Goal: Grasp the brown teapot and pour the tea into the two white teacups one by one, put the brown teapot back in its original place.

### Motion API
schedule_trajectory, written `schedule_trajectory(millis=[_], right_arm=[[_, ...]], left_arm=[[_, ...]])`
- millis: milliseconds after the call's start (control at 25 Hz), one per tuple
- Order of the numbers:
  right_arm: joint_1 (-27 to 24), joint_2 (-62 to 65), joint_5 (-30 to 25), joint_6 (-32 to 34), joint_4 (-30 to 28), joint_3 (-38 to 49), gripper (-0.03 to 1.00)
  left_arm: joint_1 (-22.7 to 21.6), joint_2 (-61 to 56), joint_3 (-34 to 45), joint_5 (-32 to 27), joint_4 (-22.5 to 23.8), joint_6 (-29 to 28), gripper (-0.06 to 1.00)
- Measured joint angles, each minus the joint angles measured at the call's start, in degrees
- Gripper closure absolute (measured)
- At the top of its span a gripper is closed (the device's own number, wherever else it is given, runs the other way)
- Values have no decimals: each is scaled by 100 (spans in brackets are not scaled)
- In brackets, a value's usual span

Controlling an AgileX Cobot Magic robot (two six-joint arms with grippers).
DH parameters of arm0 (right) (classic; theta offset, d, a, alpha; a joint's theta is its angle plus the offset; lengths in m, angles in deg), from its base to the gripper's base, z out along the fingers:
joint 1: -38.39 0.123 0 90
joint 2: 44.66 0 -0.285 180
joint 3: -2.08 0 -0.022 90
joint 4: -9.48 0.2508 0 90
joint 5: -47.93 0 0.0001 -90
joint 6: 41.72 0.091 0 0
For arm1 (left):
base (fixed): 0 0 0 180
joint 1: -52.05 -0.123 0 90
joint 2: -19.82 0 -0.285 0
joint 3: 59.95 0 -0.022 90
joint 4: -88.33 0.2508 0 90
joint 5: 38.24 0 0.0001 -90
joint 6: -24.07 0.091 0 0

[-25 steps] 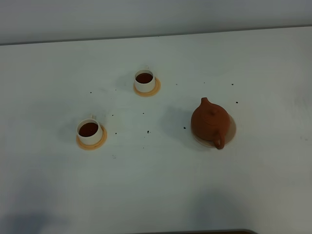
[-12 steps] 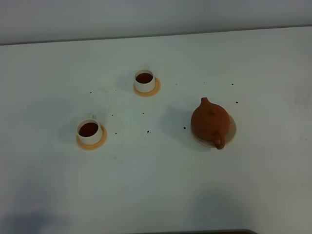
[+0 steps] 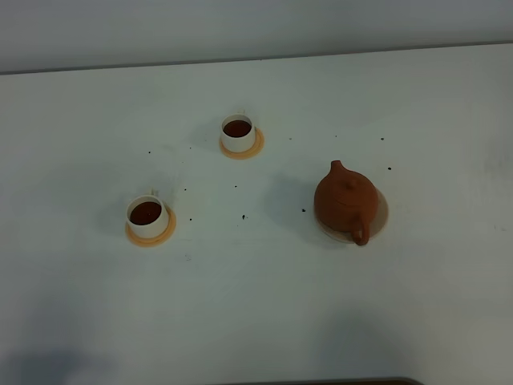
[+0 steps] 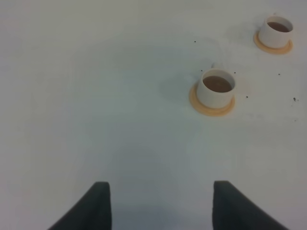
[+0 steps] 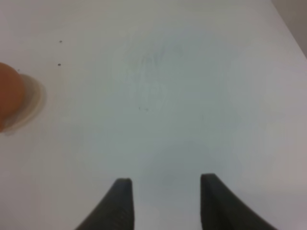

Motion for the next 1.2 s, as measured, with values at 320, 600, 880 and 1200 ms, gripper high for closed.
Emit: schedule_trajectory(millis=[320,600,880,1200], right_arm=[[0,0,0,0,0,0,65],[-45,96,0,6,0,7,65],[-160,96,0,38,41,7,65],[-168,96,0,38,41,7,65]], left_arm=[[0,0,0,0,0,0,47],[0,0,0,0,0,0,47],[0,0,0,0,0,5,47],[0,0,0,0,0,5,47]])
